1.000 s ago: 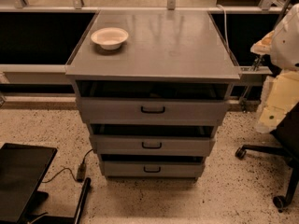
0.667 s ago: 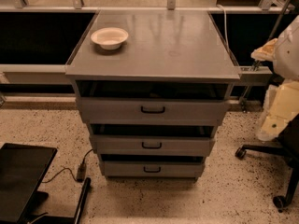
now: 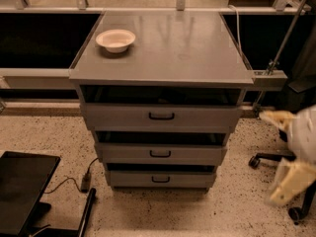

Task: Open bottom drawer

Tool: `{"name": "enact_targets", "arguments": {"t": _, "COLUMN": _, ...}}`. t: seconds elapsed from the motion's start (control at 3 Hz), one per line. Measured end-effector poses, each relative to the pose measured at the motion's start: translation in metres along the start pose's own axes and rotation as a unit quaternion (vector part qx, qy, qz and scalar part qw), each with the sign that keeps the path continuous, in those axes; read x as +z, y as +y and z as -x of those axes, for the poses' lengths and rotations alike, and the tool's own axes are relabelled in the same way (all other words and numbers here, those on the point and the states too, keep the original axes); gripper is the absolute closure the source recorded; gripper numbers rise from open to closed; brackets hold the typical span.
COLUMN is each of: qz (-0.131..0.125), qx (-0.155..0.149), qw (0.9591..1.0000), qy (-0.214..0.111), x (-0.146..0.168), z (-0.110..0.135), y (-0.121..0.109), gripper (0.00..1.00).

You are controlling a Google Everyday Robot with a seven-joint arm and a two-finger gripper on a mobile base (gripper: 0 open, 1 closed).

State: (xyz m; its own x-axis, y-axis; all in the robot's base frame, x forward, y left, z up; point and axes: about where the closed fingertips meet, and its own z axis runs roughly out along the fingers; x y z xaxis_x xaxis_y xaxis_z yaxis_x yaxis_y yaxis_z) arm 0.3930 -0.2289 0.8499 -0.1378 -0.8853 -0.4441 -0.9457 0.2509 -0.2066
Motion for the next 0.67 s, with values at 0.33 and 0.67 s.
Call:
{"name": "enact_targets", "arguments": {"t": 0.33, "qz": 0.030, "qx": 0.037, "qw": 0.9965, "qy": -0.069, "x": 0.083, "z": -0.058, "y": 0.039, "gripper": 0.00}}
{"name": "enact_targets", "arguments": {"t": 0.67, "qz": 0.059, "qx": 0.034, "qw": 0.9916, "qy": -0.110, "x": 0.163, "z": -0.103, "y": 0.070, "gripper": 0.00}}
